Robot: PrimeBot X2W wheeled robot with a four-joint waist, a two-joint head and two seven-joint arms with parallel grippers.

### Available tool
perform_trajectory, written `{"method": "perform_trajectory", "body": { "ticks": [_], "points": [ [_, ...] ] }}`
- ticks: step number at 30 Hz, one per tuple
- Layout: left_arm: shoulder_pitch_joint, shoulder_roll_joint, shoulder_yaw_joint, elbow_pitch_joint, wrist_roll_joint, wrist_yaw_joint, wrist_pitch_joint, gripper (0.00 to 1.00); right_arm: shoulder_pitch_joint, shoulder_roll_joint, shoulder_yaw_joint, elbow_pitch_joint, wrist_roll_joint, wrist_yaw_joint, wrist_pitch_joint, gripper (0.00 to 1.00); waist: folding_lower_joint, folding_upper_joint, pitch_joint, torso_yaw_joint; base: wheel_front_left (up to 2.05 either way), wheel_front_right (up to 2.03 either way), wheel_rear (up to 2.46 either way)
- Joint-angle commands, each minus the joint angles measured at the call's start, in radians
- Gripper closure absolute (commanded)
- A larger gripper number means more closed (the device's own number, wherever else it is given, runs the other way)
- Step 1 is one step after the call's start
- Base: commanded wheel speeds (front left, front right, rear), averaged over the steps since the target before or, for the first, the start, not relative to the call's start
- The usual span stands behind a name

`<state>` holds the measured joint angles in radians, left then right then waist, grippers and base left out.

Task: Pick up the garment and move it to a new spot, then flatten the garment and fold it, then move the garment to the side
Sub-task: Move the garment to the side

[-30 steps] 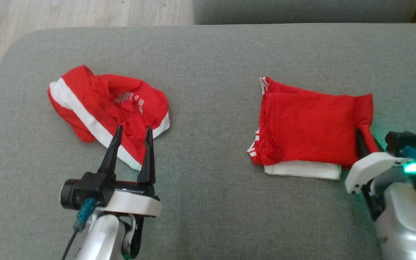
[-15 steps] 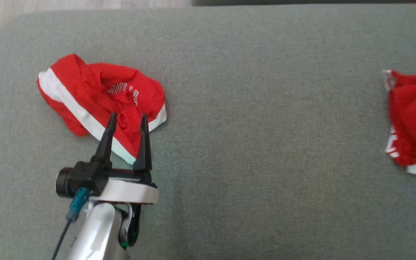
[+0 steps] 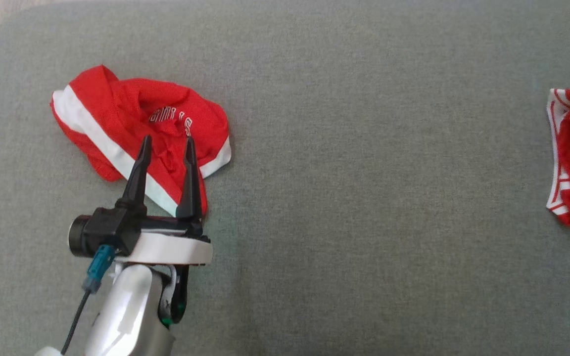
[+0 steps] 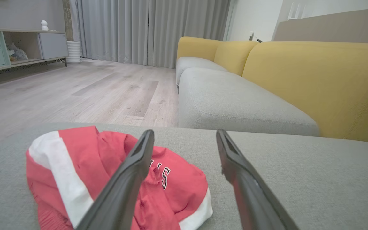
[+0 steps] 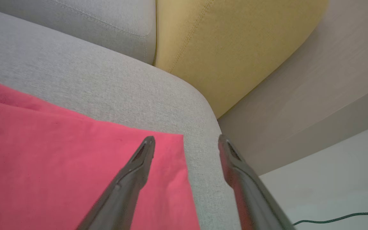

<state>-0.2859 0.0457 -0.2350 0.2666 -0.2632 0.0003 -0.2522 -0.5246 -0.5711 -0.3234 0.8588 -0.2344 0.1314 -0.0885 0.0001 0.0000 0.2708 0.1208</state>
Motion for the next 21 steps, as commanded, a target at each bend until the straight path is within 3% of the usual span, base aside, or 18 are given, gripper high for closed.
{"method": "perform_trajectory", "body": {
  "ticks": [1,11,21],
  "points": [
    [-0.026,0.005,0.034,-0.032,-0.003,0.005,-0.01,0.0,-0.007,-0.022,0.009,-0.027,-0.009,-0.001,-0.012,0.0,-0.0001,0.0,-0.012,-0.004,0.0,0.0,0.0],
    [0.005,0.005,0.057,-0.027,0.014,-0.003,-0.01,0.0,-0.033,0.126,0.0,-0.156,-0.008,-0.001,-0.055,0.0,-0.0001,0.0,-0.137,-0.027,0.0,0.0,0.0],
    [0.047,0.005,0.071,-0.037,0.026,-0.01,-0.01,0.0,0.004,0.344,0.071,-0.487,0.132,-0.001,-0.024,0.0,-0.0001,0.0,-0.234,-0.039,0.0,0.0,0.0]
  ]
}}
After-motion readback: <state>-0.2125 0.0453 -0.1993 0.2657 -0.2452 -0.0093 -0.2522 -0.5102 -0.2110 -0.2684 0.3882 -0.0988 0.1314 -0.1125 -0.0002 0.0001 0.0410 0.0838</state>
